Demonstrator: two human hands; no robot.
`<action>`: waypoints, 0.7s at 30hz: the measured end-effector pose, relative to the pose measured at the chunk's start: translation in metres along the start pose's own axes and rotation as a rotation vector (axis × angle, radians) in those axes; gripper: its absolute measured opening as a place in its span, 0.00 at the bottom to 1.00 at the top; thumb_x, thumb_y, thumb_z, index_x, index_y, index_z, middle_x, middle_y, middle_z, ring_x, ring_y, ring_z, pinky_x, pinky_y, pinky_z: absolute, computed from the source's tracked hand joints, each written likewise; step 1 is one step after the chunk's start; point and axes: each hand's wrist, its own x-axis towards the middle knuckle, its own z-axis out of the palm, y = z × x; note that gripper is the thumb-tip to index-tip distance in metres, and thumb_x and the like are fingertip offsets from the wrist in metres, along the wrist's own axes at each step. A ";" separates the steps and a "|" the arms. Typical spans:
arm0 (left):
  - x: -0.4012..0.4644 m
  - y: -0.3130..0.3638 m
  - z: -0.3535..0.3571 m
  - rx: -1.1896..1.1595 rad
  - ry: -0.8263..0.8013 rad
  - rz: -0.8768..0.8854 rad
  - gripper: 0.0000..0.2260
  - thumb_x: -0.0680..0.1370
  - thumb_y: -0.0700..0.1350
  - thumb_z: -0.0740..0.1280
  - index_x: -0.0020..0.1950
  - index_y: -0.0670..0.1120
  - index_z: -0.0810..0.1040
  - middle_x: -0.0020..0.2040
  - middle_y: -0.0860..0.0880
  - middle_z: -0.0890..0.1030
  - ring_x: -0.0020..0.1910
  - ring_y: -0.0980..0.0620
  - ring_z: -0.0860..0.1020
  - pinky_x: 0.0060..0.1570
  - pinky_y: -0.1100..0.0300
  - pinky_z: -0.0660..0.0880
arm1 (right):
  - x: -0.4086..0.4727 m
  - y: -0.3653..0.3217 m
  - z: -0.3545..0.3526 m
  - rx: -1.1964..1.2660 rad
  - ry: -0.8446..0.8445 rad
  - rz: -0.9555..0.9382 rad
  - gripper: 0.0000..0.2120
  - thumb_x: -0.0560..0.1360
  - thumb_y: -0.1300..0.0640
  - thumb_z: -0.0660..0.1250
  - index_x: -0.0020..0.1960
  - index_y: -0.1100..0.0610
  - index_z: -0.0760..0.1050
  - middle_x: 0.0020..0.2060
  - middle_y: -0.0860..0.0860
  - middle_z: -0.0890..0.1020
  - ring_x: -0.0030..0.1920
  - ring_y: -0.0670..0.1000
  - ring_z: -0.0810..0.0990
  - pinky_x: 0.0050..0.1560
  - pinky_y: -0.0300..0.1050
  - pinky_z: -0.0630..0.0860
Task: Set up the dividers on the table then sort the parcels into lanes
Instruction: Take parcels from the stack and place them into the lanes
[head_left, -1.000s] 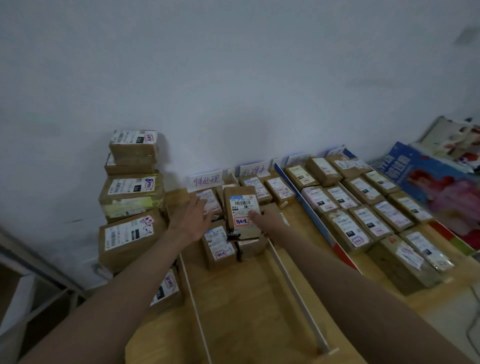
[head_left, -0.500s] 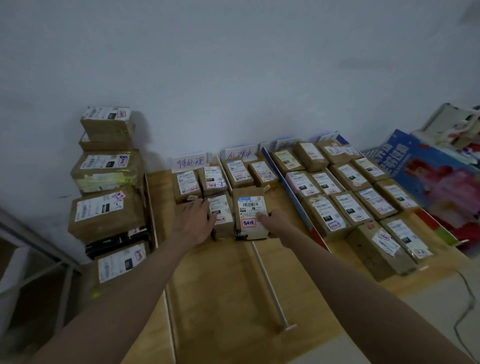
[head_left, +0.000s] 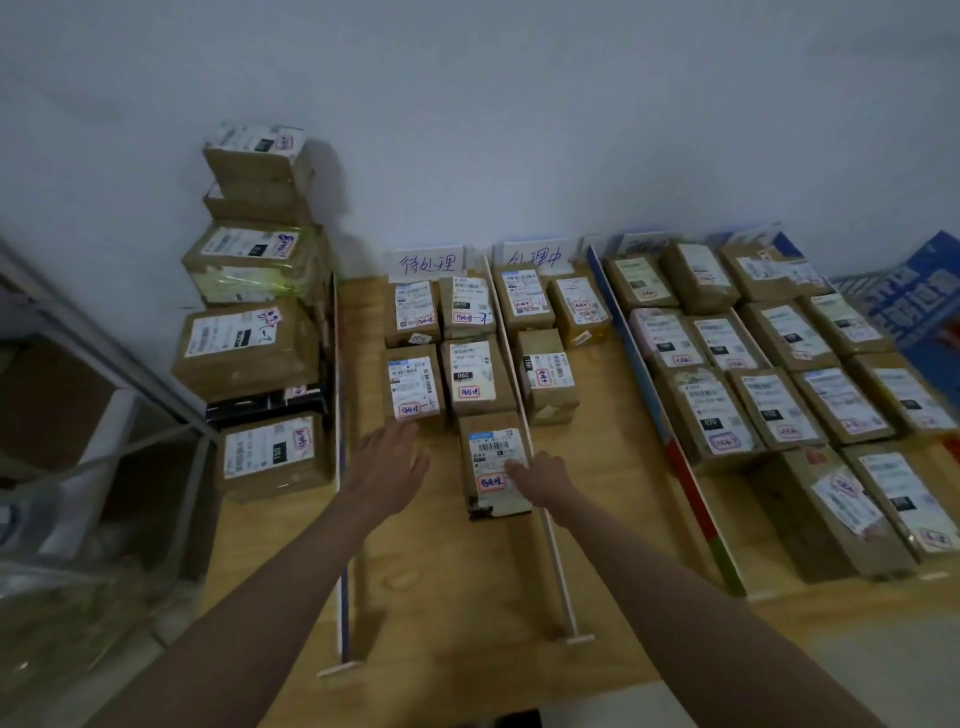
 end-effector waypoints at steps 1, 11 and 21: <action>0.000 -0.004 0.003 -0.004 -0.012 -0.004 0.21 0.82 0.54 0.57 0.73 0.45 0.68 0.73 0.46 0.69 0.67 0.44 0.71 0.66 0.52 0.66 | 0.006 0.002 0.005 -0.018 0.009 0.015 0.26 0.82 0.48 0.59 0.70 0.67 0.65 0.69 0.63 0.66 0.66 0.61 0.71 0.66 0.53 0.71; 0.020 -0.033 0.023 -0.054 -0.030 -0.045 0.22 0.83 0.54 0.56 0.75 0.46 0.65 0.75 0.45 0.66 0.72 0.46 0.66 0.70 0.53 0.61 | 0.045 0.006 0.032 -0.171 0.066 0.046 0.26 0.82 0.48 0.58 0.69 0.68 0.65 0.67 0.64 0.66 0.67 0.63 0.68 0.67 0.52 0.67; 0.030 -0.034 0.029 -0.038 -0.057 -0.022 0.23 0.83 0.55 0.55 0.76 0.46 0.64 0.75 0.46 0.65 0.73 0.46 0.65 0.71 0.52 0.61 | 0.053 0.009 0.043 -0.271 0.163 0.055 0.24 0.81 0.50 0.61 0.69 0.65 0.64 0.67 0.60 0.65 0.67 0.59 0.68 0.67 0.54 0.70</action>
